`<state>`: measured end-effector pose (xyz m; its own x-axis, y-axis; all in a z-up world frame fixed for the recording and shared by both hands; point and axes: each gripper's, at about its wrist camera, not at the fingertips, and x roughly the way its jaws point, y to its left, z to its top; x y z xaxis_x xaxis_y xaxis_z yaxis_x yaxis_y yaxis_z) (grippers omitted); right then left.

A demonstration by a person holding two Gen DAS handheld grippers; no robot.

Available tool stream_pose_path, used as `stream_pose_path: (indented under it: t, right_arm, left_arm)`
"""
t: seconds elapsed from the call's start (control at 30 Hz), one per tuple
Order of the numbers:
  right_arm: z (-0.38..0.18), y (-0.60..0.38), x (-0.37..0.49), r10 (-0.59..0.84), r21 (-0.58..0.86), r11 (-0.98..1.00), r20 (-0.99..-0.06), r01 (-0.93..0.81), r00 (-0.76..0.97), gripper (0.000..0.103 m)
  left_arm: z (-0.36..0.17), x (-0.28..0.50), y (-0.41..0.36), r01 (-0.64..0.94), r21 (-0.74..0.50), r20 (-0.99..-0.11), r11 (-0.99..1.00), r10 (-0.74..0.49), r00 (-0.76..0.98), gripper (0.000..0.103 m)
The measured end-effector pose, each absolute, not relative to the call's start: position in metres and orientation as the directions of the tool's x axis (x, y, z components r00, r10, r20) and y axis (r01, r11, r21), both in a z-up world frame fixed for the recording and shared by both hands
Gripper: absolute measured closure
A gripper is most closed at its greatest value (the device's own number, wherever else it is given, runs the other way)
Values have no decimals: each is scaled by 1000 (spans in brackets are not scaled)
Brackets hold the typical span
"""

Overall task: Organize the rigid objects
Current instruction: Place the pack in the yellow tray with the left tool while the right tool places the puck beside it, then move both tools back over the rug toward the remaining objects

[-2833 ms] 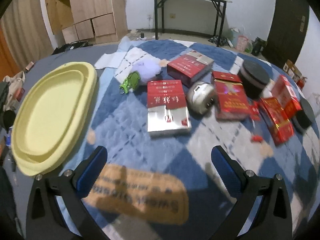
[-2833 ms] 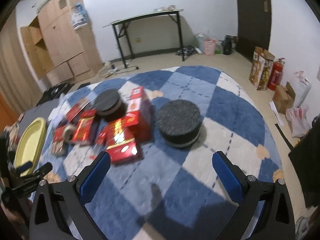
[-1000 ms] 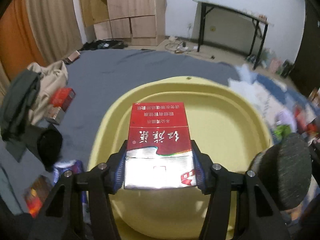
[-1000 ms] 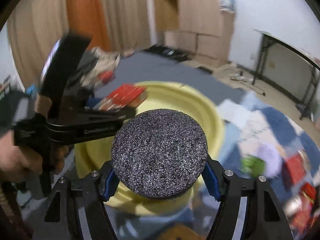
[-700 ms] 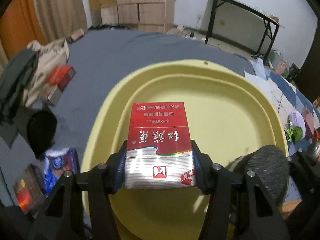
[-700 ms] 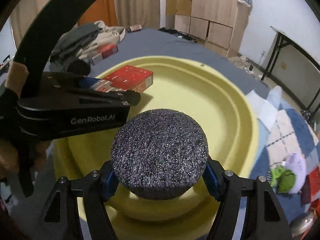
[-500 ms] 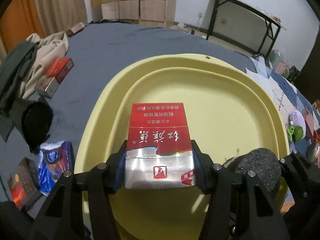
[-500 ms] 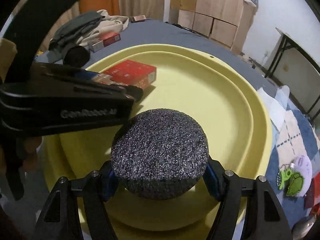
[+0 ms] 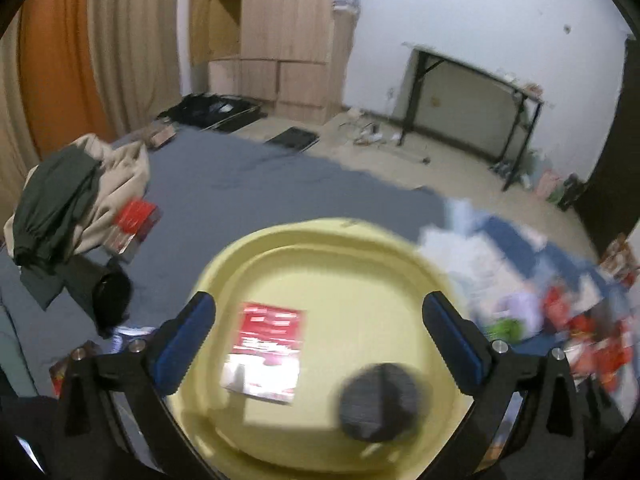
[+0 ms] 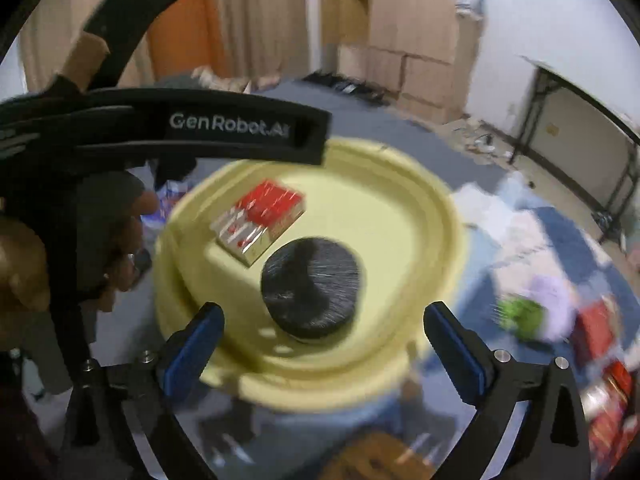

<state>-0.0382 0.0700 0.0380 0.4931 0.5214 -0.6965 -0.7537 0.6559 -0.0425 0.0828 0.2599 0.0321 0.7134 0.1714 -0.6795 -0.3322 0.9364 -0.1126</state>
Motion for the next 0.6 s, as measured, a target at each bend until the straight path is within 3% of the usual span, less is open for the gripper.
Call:
stream_pose_path:
  t: [0.17,0.27,0.47,0.6]
  right_arm:
    - [86,-26,-56,483,12,789,-629,-614,609,0]
    - [101,-100,-73,407,18,863,-615,-504,675,0]
    - [115,-239,-125,235,-29,946,-625,-323,744,0]
    - [102,-295,-149,164,20,980,-637,-197,753,0]
  left_arm:
    - [72,64,171,-192,-147,-615,970,62,786,0]
    - [67,33,125,-152,-237,-606,960,-24,795,0]
    - [51,3,54,-31,-84,-654,996,-31,756,0]
    - [41,-11,39,-34,-95,-663,995,-38,748,0]
